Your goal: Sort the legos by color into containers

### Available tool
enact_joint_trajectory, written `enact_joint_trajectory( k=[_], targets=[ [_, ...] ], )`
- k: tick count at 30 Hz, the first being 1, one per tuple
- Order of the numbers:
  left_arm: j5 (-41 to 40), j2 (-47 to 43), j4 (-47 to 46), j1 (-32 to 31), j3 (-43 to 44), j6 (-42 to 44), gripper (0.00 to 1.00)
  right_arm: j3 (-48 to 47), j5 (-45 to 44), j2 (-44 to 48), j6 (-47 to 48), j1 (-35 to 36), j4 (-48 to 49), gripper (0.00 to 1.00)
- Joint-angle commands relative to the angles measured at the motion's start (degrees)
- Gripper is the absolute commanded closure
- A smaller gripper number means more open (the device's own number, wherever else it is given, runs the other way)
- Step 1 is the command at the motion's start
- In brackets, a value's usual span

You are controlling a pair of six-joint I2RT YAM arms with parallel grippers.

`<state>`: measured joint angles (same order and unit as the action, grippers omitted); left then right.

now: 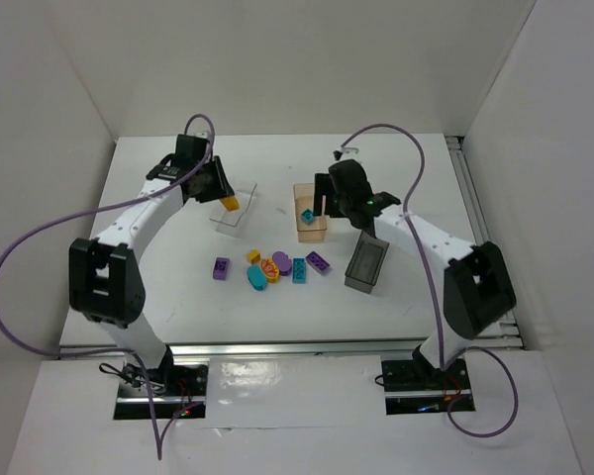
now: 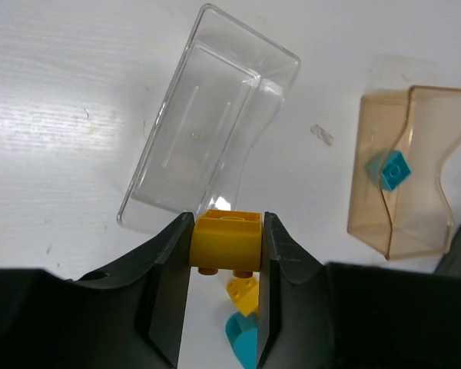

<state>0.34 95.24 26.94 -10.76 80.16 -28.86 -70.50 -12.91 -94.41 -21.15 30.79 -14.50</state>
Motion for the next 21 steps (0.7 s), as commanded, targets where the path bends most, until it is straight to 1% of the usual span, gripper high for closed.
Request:
enact_joint_trajectory(
  k=[1,2,3,5,6,7,8,9,10,11,12,13,16,17,20,21],
  targets=[
    [-2.1,7.4,0.8,0.5,6.5,-0.3,0.97,5.0,-1.9,8.4,-0.4,1.8,-2.2,0.22],
    [-1.5,8.9,0.8,0.5,7.3,-0.3,0.90,7.0,-1.9,10.4,-0.4,2.5,-2.7,0.22],
    [-1.5,10.3,1.6,1.0,8.1,0.2,0.72,7.7,-1.3,11.1,-0.4,3.2,-3.6,0.22],
    [-0.6,13.1,2.2,1.0,10.4,0.2,0.55,9.0,0.7,11.7,0.2,4.1,-5.8,0.22],
    [-0.6,13.1,3.8,1.0,11.3,0.2,0.43,10.1,0.7,12.5,1.6,5.8,-6.4,0.22],
    [-0.6,13.7,4.3,1.0,11.9,0.8,0.22,10.7,0.7,13.2,2.3,6.7,-7.1,0.22],
    [-0.6,13.7,4.4,1.0,11.9,0.8,0.15,11.5,0.7,13.2,2.3,7.7,-7.1,0.22],
    [-0.6,12.0,4.4,1.0,11.9,1.5,0.12,12.7,1.2,13.2,4.2,9.3,-7.1,0.22],
    [-0.6,10.9,4.4,1.0,11.9,1.5,0.05,13.3,1.7,13.2,4.7,10.0,-7.1,0.22],
    [-0.6,9.8,4.4,0.5,11.9,2.1,0.00,13.3,1.7,13.2,4.7,10.5,-7.7,0.23],
    [-0.6,8.5,4.9,0.5,11.9,2.1,0.00,14.1,2.6,12.6,5.7,11.0,-8.3,0.23],
    [-0.6,5.3,4.9,0.5,11.9,2.6,0.00,14.7,2.6,11.5,6.2,11.7,-8.3,0.23],
    [-1.7,-0.7,4.9,0.0,9.3,3.1,0.00,14.7,6.9,8.8,8.0,12.2,-8.8,0.24],
    [-1.7,-4.7,4.9,0.0,8.5,3.1,0.00,14.7,6.9,8.1,8.1,12.2,-8.3,0.24],
    [-1.1,-10.6,4.9,0.0,4.6,3.1,0.01,14.7,6.9,5.3,8.6,12.8,-6.5,0.23],
    [-1.1,-14.1,4.9,0.0,2.5,3.1,0.01,14.7,6.3,4.4,8.6,12.8,-6.5,0.23]
  ],
)
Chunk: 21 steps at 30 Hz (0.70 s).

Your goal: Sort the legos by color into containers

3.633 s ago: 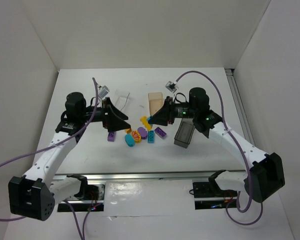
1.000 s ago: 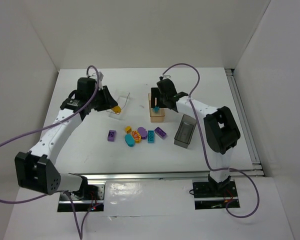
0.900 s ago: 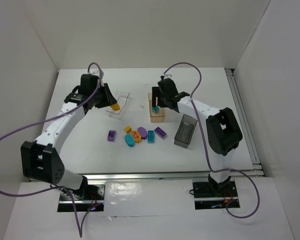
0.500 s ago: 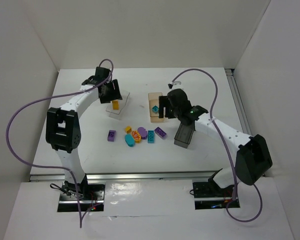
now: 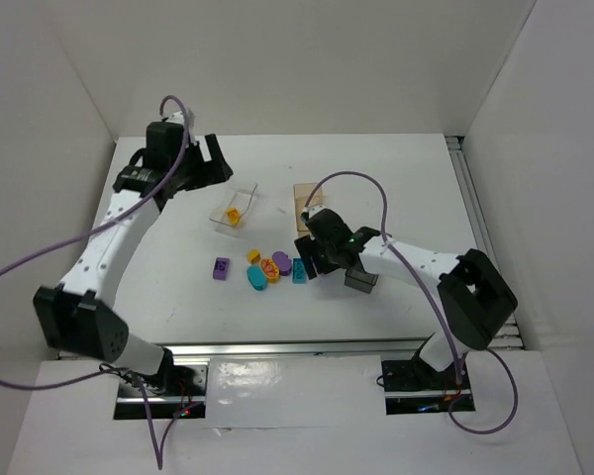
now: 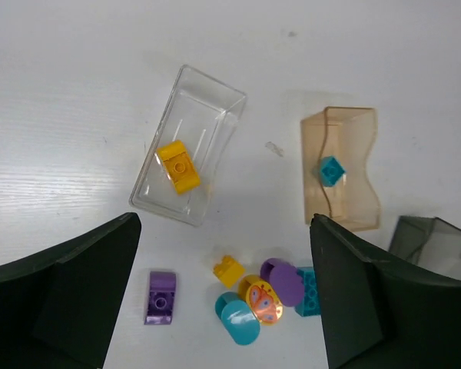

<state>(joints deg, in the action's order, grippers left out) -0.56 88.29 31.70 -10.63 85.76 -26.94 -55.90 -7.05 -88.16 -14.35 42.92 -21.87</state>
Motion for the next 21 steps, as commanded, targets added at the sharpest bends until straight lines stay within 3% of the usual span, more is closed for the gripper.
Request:
enact_joint_trajectory(
  k=[1,2,6,12,21],
  targets=[
    [-0.2,-8.6,0.1,-0.2,-4.3,1.2,0.03,-0.4,0.5,-3.7,1.8,0.7,0.9,0.26],
    [0.9,-10.2,0.1,-0.7,-5.8,1.2,0.03,-1.0,0.5,-4.6,2.3,0.7,1.5,0.34],
    [1.7,-16.4,0.1,-0.7,-15.1,1.7,0.04,-1.7,-0.9,-8.1,2.9,0.0,3.0,0.34],
    [2.9,-22.2,-0.5,-0.7,-21.7,0.0,0.05,-4.4,-2.9,-11.9,3.5,-1.3,3.2,0.34],
    [3.5,-24.1,-0.5,-0.7,-22.3,0.0,0.05,-6.1,-7.2,-12.7,3.5,-1.8,2.6,0.22]
  ],
)
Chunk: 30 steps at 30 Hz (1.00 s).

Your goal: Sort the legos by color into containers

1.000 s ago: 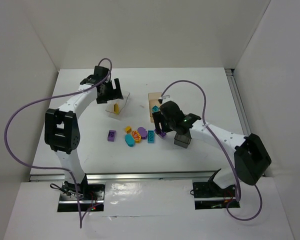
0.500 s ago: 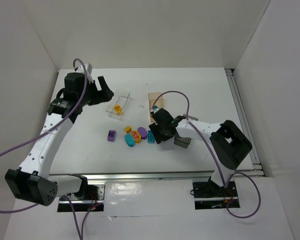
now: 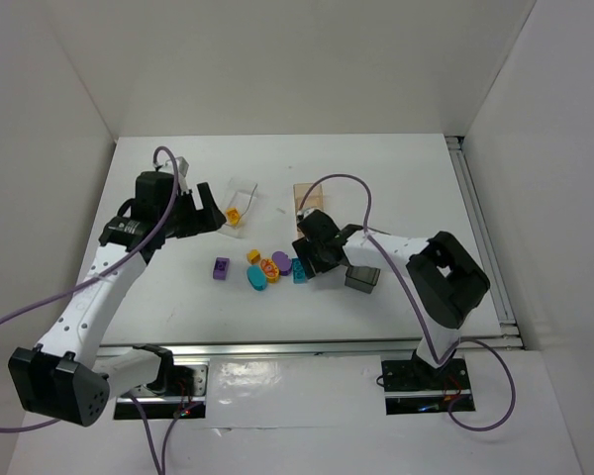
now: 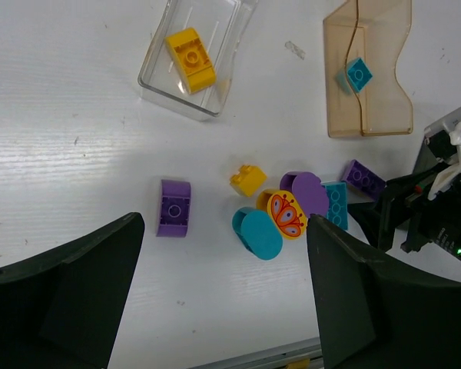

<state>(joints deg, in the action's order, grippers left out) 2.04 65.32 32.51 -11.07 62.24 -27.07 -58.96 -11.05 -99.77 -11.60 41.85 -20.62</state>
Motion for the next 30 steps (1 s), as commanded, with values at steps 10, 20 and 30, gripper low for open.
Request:
enact_joint_trajectory(
  k=[10,20,30],
  targets=[
    [1.5,-1.2,-1.3,-0.3,0.7,-0.4,0.06,-7.1,-2.3,-6.5,2.2,-1.2,3.8,0.39],
    [2.0,-0.6,-0.7,-0.3,0.7,0.2,0.06,-5.0,-12.2,6.8,-6.1,1.6,-1.9,0.85],
    [0.2,2.0,-1.3,-4.9,-7.5,-4.2,0.12,9.3,-17.3,30.1,-17.7,-7.6,-3.0,0.82]
  ],
)
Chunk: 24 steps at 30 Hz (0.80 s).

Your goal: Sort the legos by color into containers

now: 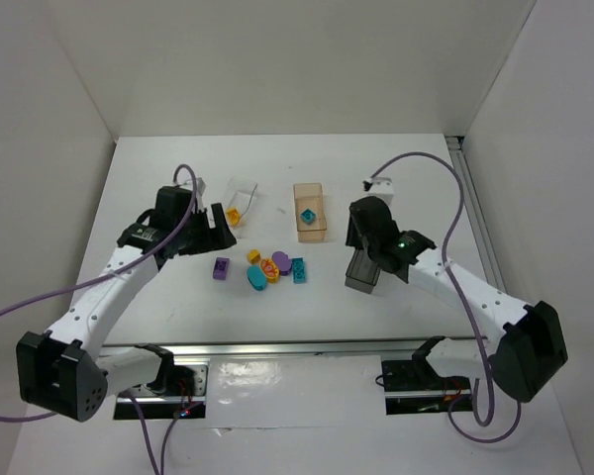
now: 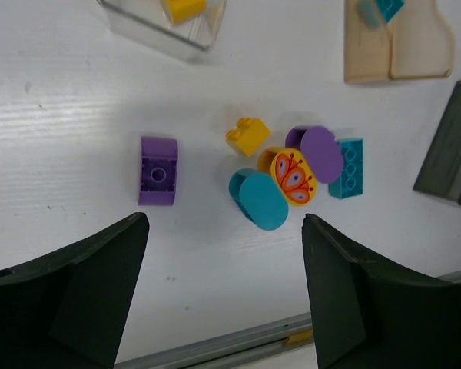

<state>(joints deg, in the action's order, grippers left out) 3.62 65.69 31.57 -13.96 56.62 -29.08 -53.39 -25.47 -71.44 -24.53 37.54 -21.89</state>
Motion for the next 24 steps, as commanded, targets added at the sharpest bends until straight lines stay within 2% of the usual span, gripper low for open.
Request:
enact_joint_trajectory(
  k=[1,6,12,15,16,17,18,21,24],
  targets=[
    [-1.3,2.2,-0.4,-2.8,-2.6,-2.2,0.12,4.6,-2.0,1.7,-5.3,-4.4,-1.8,0.82],
    [-5.6,6.6,0.9,-5.0,-3.2,-4.4,0.11,9.3,2.4,2.3,-6.1,-9.8,-0.2,0.82],
    [-11.2,12.6,1.4,-6.1,-3.2,-6.2,0.07,9.9,5.0,0.3,-5.0,-11.3,2.0,0.76],
    [-12.5,15.2,1.4,-6.7,-2.7,-6.2,0.08,9.9,5.5,-1.4,-4.5,-11.3,3.3,0.65],
    [-12.5,15.9,1.4,-6.7,-2.7,-6.2,0.08,9.3,6.0,-2.0,-4.5,-11.3,3.3,0.57],
    [-13.5,16.5,1.9,-6.7,-2.1,-6.9,0.06,9.3,6.1,-2.0,-4.5,-11.3,3.3,0.41],
    [-14.0,17.2,1.9,-6.7,-2.1,-6.9,0.06,9.3,6.1,-2.0,-4.5,-11.3,2.6,0.36],
    [-14.5,20.5,1.9,-6.7,-1.0,-6.9,0.05,8.0,4.8,0.0,-3.9,-11.3,2.0,0.26],
    [-16.2,23.8,1.3,-7.7,-0.4,-6.3,0.15,6.6,3.5,2.4,-3.4,-10.7,0.5,0.24]
  ],
)
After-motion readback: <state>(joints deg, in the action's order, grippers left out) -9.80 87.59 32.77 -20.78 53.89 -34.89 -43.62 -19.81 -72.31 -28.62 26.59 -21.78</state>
